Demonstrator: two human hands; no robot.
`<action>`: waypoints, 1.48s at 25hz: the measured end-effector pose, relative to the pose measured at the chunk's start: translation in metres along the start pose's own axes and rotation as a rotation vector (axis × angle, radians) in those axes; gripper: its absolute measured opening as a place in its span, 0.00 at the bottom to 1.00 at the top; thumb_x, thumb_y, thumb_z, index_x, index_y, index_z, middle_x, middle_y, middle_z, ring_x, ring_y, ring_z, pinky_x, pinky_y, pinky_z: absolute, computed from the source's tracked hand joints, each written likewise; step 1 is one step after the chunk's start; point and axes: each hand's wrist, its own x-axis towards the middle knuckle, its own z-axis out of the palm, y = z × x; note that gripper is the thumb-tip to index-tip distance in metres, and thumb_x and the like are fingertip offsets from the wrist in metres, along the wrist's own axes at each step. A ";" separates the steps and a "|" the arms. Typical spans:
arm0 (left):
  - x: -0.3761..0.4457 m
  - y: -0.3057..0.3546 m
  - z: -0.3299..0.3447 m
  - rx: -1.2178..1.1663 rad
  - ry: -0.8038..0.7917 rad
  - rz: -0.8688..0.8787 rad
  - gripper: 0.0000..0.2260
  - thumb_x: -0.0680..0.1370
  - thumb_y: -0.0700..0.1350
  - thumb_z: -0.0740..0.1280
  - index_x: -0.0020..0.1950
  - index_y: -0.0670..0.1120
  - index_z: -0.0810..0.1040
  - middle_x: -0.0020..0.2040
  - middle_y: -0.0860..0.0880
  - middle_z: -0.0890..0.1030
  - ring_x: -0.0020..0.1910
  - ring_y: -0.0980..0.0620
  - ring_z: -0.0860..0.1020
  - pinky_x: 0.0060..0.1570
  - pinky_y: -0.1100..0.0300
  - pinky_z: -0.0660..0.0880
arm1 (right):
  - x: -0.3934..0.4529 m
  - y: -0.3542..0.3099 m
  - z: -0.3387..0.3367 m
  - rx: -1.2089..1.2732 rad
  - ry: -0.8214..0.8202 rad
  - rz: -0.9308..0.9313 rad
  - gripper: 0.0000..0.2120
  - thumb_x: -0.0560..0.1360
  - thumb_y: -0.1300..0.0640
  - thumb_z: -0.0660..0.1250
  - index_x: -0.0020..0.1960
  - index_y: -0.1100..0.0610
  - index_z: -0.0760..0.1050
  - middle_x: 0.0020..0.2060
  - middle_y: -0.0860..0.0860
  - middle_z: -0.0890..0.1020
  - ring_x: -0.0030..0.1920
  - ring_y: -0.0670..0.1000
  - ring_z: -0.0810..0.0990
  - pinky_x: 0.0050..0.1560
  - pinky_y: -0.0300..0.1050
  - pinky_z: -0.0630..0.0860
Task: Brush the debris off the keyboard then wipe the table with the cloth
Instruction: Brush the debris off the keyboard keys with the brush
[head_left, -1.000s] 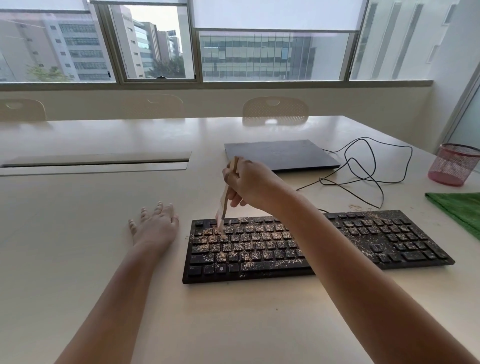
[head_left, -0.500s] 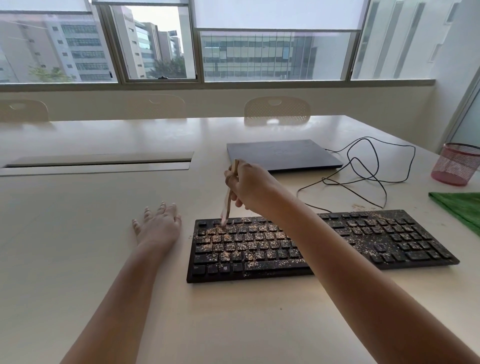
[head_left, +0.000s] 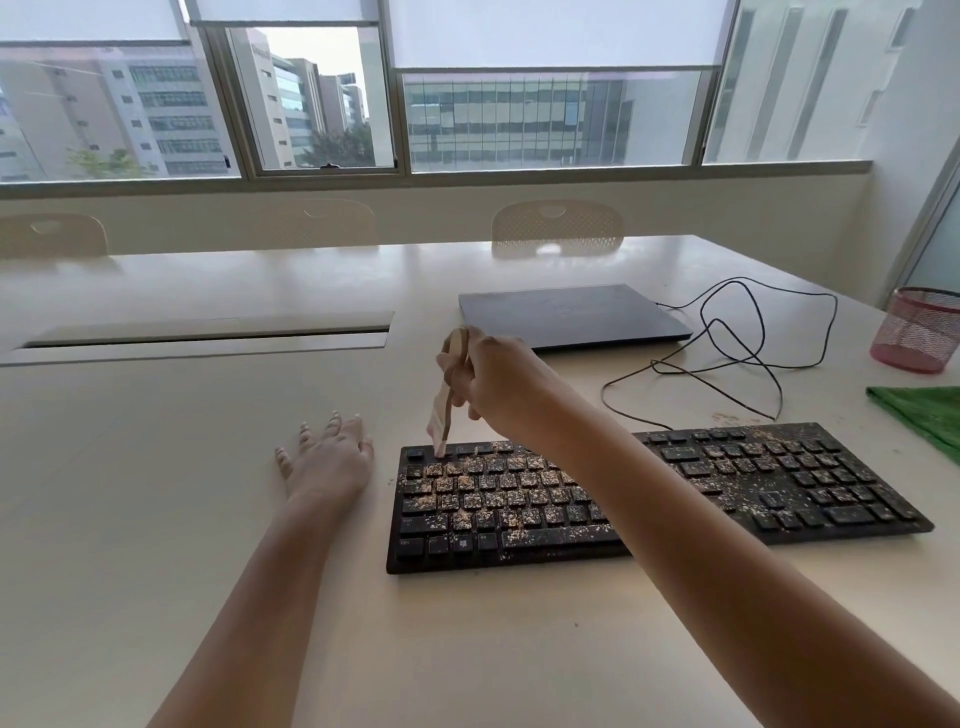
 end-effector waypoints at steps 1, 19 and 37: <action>0.000 0.000 0.000 0.000 0.000 0.000 0.22 0.83 0.52 0.48 0.77 0.52 0.55 0.78 0.52 0.51 0.77 0.45 0.47 0.72 0.41 0.42 | 0.000 -0.001 0.003 -0.002 -0.020 -0.007 0.12 0.81 0.52 0.55 0.54 0.59 0.71 0.42 0.55 0.82 0.41 0.55 0.81 0.43 0.50 0.77; -0.001 -0.001 0.001 -0.005 0.003 -0.002 0.21 0.83 0.51 0.47 0.77 0.53 0.54 0.78 0.53 0.51 0.77 0.45 0.47 0.72 0.41 0.42 | 0.001 0.003 -0.001 0.007 0.016 0.012 0.12 0.81 0.53 0.55 0.54 0.61 0.70 0.43 0.58 0.81 0.43 0.56 0.82 0.46 0.53 0.78; -0.001 0.000 0.003 0.077 -0.019 -0.011 0.24 0.82 0.57 0.44 0.77 0.55 0.48 0.78 0.54 0.46 0.77 0.46 0.44 0.73 0.42 0.42 | 0.004 0.014 -0.004 0.014 0.012 0.030 0.09 0.81 0.56 0.55 0.52 0.60 0.70 0.39 0.58 0.81 0.37 0.55 0.82 0.41 0.52 0.80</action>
